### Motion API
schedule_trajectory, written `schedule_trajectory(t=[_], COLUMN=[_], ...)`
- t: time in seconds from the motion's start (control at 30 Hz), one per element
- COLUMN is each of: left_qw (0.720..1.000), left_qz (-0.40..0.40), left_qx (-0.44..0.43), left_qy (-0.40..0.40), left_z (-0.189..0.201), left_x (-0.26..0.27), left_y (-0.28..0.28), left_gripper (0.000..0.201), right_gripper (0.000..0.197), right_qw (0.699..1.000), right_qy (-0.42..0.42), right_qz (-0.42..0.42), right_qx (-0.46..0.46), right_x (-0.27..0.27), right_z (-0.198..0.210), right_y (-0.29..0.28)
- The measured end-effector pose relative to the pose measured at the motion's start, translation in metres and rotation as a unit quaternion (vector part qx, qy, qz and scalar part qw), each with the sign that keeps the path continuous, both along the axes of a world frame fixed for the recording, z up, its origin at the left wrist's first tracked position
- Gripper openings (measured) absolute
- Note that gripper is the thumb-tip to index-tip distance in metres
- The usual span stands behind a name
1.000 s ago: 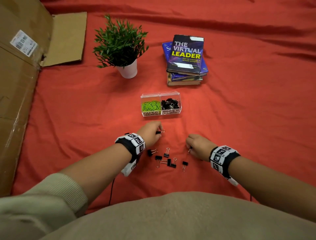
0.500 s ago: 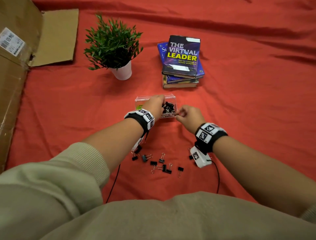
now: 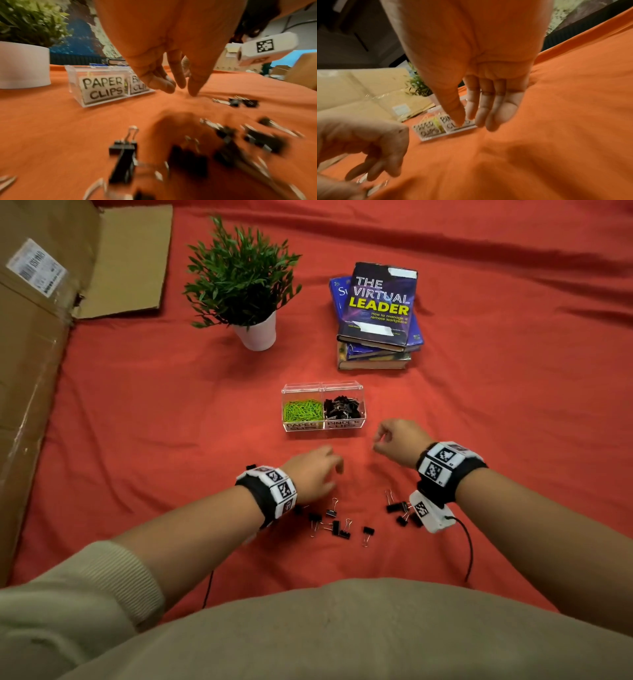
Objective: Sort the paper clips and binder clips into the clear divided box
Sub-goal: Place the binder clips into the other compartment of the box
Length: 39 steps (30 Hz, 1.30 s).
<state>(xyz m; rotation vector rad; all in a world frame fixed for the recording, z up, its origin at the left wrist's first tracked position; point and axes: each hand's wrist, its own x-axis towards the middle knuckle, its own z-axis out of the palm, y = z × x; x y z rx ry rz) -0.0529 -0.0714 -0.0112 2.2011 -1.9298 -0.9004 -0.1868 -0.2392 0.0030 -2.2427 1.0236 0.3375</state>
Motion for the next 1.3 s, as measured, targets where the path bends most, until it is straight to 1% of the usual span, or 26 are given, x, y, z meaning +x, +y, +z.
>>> schedule_trajectory(t=[0.03,0.1,0.17,0.23,0.3,0.37,0.5,0.57,0.7,0.8,0.83,0.9,0.97,1.03,1.1,1.17,1.23,1.3], left_qw=[0.999,0.994,0.99,0.989,0.99,0.991,0.992,0.993,0.996,0.997,0.997,0.997,0.995,0.994,0.993,0.993,0.992,0.992], left_qz=[-0.033,-0.086,-0.115,-0.12,-0.112,-0.102,-0.094,-0.081,-0.044,-0.034,-0.038,-0.055,-0.079,-0.099,-0.107,-0.111,-0.117,-0.123], left_qx=[0.028,0.069,0.088,0.086,0.081,0.08,0.058,0.044,0.027,0.011,0.002,-0.011,-0.012,-0.003,0.009,0.012,0.011,0.007], left_qy=[0.005,0.008,0.001,-0.012,-0.029,-0.041,-0.061,-0.068,-0.078,-0.073,-0.067,-0.054,-0.051,-0.053,-0.054,-0.05,-0.041,-0.035], left_z=[-0.004,-0.013,-0.019,-0.023,-0.024,-0.025,-0.026,-0.026,-0.025,-0.024,-0.023,-0.023,-0.023,-0.023,-0.026,-0.029,-0.033,-0.036], left_x=[-0.006,-0.016,-0.022,-0.025,-0.027,-0.029,-0.029,-0.029,-0.027,-0.027,-0.028,-0.032,-0.036,-0.04,-0.042,-0.042,-0.04,-0.038], left_y=[0.01,0.025,0.034,0.036,0.036,0.036,0.041,0.042,0.042,0.044,0.045,0.047,0.049,0.05,0.05,0.051,0.052,0.054], left_gripper=[0.028,0.033,0.034,0.029,0.025,0.023,0.023,0.023,0.02,0.02,0.021,0.022,0.024,0.023,0.026,0.029,0.033,0.032], right_gripper=[0.017,0.033,0.051,0.058,0.054,0.047,0.025,0.018,0.007,0.008,0.01,0.014,0.02,0.025,0.026,0.026,0.025,0.023], right_qw=[0.999,0.988,0.973,0.963,0.96,0.965,0.969,0.972,0.982,0.989,0.992,0.997,0.987,0.969,0.958,0.953,0.953,0.959], right_qy=[0.043,0.113,0.149,0.157,0.146,0.129,0.101,0.078,0.009,-0.019,-0.035,-0.066,-0.105,-0.147,-0.189,-0.222,-0.234,-0.226], right_qz=[0.03,0.103,0.173,0.218,0.237,0.227,0.222,0.221,0.189,0.15,0.118,0.02,-0.086,-0.152,-0.17,-0.165,-0.154,-0.141], right_qx=[0.013,0.03,0.025,0.007,-0.016,-0.024,-0.025,-0.03,-0.021,0.0,0.006,0.035,0.09,0.124,0.135,0.125,0.114,0.094], right_x=[-0.013,-0.038,-0.061,-0.077,-0.086,-0.089,-0.088,-0.089,-0.085,-0.078,-0.075,-0.065,-0.05,-0.03,-0.005,0.021,0.043,0.062], right_z=[-0.003,-0.01,-0.016,-0.022,-0.027,-0.029,-0.033,-0.036,-0.043,-0.047,-0.046,-0.044,-0.039,-0.03,-0.015,0.001,0.012,0.016], right_y=[0.005,0.019,0.035,0.048,0.057,0.061,0.066,0.068,0.063,0.056,0.055,0.051,0.043,0.032,0.02,0.009,0.0,-0.006])
